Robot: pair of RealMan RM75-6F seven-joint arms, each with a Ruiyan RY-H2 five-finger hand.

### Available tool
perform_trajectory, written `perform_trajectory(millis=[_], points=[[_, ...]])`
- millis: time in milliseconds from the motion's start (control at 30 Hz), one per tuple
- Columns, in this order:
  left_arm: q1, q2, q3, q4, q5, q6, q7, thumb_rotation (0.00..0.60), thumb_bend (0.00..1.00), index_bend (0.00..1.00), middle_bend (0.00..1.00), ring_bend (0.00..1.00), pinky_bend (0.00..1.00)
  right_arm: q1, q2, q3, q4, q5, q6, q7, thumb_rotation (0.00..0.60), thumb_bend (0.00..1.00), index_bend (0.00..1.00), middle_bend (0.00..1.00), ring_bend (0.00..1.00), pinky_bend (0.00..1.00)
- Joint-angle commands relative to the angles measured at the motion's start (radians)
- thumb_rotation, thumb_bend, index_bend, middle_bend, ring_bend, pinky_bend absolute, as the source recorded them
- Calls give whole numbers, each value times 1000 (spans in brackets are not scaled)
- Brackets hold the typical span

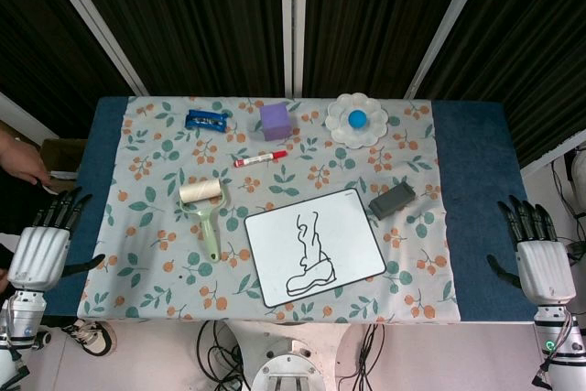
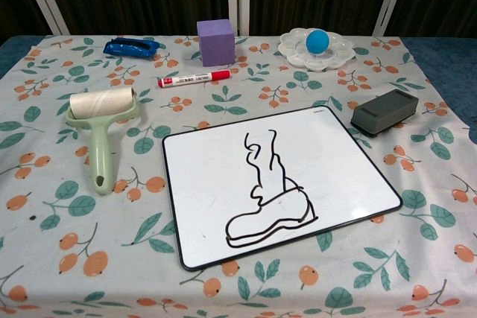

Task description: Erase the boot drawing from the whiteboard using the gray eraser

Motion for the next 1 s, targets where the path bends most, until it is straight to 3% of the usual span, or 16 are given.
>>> perform_trajectory(millis=[33,600,767,1000], points=[[0,2,0,-3,2,1,-2,506,33,89,50,38,162,-1,-4,1,6,10,-6,6,600,158,0,0,0,0],[-8,14,3,-16,8,-9,-10,507,33,90,51,38,162,8,-3,1,23,12,-26,5,600,158,0,0,0,0],[-7,16,6,-17,2,-15,-1,505,33,89,50,37,162,73,37,7,58,-5,-116,-16,600,159,0,0,0,0],[-3,16,5,-25,-4,-9,9,508,33,90,50,38,162,222,114,11,108,-44,-322,-43,600,198,0,0,0,0]])
